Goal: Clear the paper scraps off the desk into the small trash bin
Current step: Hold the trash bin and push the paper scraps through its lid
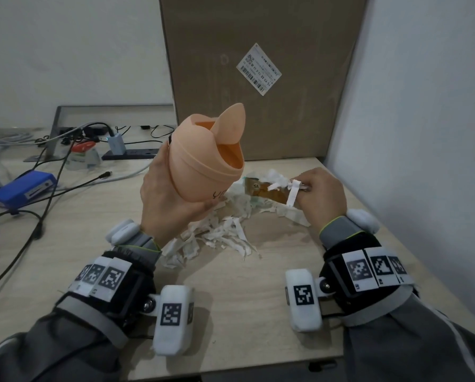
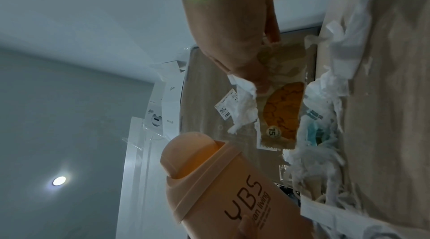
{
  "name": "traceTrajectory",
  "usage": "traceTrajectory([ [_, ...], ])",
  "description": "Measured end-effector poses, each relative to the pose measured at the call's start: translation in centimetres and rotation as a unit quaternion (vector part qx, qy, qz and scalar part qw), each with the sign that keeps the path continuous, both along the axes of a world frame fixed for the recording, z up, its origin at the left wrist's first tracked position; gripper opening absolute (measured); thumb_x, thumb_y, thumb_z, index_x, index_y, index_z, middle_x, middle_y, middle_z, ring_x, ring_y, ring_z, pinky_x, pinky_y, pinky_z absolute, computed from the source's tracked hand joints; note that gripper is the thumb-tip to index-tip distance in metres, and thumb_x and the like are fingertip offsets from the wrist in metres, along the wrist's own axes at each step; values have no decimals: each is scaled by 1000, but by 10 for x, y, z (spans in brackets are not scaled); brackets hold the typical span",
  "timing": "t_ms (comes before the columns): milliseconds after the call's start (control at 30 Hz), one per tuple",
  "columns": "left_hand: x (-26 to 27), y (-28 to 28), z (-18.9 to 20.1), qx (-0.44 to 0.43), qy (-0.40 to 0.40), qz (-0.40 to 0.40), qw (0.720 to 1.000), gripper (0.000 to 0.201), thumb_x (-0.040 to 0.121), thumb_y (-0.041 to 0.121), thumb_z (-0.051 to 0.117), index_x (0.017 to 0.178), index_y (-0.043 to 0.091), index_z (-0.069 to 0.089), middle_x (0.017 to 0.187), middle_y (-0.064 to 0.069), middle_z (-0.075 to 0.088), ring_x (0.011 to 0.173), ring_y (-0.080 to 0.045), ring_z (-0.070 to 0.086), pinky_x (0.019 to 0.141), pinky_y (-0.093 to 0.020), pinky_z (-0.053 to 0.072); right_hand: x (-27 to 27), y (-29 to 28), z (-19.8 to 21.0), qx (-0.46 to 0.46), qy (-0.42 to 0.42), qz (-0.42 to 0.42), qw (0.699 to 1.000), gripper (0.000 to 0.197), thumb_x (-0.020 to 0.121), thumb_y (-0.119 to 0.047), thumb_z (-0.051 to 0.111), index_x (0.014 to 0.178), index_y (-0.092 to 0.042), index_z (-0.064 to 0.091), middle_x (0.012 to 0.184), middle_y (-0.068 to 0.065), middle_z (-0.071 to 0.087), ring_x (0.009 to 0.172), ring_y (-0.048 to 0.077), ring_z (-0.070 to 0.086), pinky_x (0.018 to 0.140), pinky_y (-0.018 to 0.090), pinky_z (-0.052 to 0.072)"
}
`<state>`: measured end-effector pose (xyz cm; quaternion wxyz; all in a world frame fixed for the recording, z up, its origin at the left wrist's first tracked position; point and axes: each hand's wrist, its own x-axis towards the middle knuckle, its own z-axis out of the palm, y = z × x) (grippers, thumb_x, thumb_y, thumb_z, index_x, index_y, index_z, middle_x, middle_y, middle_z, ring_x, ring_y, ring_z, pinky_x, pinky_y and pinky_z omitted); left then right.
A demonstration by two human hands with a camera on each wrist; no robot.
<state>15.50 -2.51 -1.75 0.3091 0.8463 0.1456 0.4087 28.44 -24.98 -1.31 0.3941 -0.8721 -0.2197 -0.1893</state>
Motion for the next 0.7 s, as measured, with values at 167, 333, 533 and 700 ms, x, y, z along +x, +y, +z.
traceTrajectory([
  [167, 1, 1, 0, 24, 9, 31, 999, 131, 42, 70, 74, 151, 26, 16, 147, -1, 39, 133, -25, 38, 108, -56, 33, 6, -2, -2, 37, -89, 0, 995, 22, 78, -1, 64, 97, -7, 74, 88, 15, 68, 81, 34, 63, 65, 28, 44],
  [333, 1, 4, 1, 51, 19, 61, 997, 129, 47, 61, 83, 152, 21, 18, 147, -6, 39, 134, -29, 38, 109, -54, 30, -3, -2, 5, 140, -193, 21, 971, 12, 73, -10, 74, 85, -10, 73, 79, 6, 70, 70, 21, 61, 62, 24, 41],
  [533, 0, 0, 3, 81, 26, 55, 995, 127, 51, 51, 87, 152, 17, 18, 148, -9, 37, 136, -31, 35, 111, -49, 24, -3, 1, 5, 170, -286, 84, 939, 25, 63, 15, 75, 76, -7, 74, 72, 6, 69, 67, 8, 57, 59, 18, 45],
  [700, 0, -1, 4, 89, 27, 56, 994, 127, 52, 45, 90, 152, 16, 18, 148, -10, 36, 136, -31, 34, 111, -49, 23, -10, 1, 9, 143, -338, 96, 925, 25, 66, 13, 70, 75, -10, 75, 72, 5, 71, 67, 27, 62, 59, 33, 49],
])
